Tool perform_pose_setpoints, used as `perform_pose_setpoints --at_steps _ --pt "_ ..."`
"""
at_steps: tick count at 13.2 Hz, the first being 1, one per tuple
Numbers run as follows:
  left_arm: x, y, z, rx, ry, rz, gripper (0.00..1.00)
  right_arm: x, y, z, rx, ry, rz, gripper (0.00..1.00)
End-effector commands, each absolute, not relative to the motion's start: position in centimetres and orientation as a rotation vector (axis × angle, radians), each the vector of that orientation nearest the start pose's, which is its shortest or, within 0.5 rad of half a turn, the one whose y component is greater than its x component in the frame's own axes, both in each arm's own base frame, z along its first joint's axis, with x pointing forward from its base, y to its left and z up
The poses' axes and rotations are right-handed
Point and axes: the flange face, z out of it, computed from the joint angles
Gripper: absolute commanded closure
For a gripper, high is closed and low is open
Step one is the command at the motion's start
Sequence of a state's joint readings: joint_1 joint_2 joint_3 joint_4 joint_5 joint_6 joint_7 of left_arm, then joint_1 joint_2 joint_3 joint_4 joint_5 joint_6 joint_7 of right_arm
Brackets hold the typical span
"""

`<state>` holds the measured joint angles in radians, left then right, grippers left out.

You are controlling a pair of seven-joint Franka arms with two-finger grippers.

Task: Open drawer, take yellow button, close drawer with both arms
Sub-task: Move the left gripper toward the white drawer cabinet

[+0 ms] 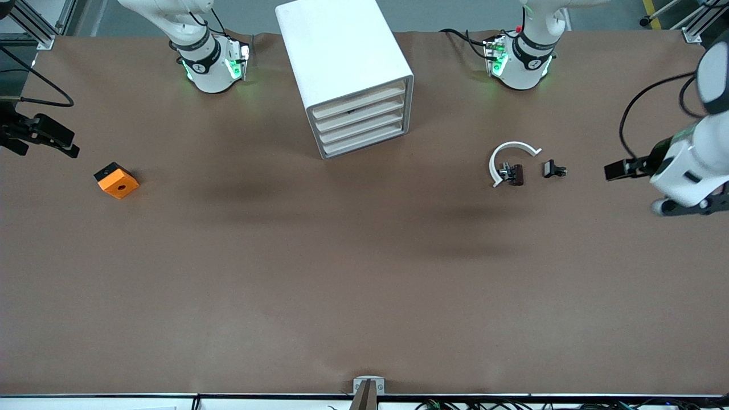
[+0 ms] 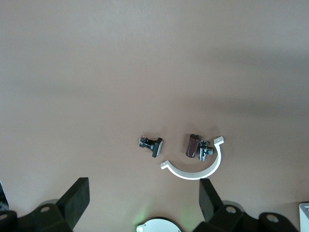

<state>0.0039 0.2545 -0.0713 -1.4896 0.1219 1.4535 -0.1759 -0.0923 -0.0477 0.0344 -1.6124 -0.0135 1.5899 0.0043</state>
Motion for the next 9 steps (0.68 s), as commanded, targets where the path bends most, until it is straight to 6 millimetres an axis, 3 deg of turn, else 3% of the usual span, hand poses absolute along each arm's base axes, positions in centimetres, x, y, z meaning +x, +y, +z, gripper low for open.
perform_pose_setpoints --at_steps 1,5,8,9 --pt "62.8 -2.1 44.5 -2.88 -0.385 0.52 0.0 53.8 -3.3 63.9 -3.175 0.08 -0.052 0.0" --pt "64.2 -3.7 36.5 -2.716 -0.711 0.618 0.0 53.8 -3.3 63.9 -3.175 0.081 -0.054 0.0" --pt "64.0 -4.8 33.2 -2.52 -1.063 0.629 0.0 53.8 -3.3 63.9 -3.176 0.078 -0.054 0.0" --pt "63.7 -6.3 32.8 -2.473 -1.126 0.633 0.0 53.8 -3.4 64.1 -3.182 0.081 -0.059 0.0"
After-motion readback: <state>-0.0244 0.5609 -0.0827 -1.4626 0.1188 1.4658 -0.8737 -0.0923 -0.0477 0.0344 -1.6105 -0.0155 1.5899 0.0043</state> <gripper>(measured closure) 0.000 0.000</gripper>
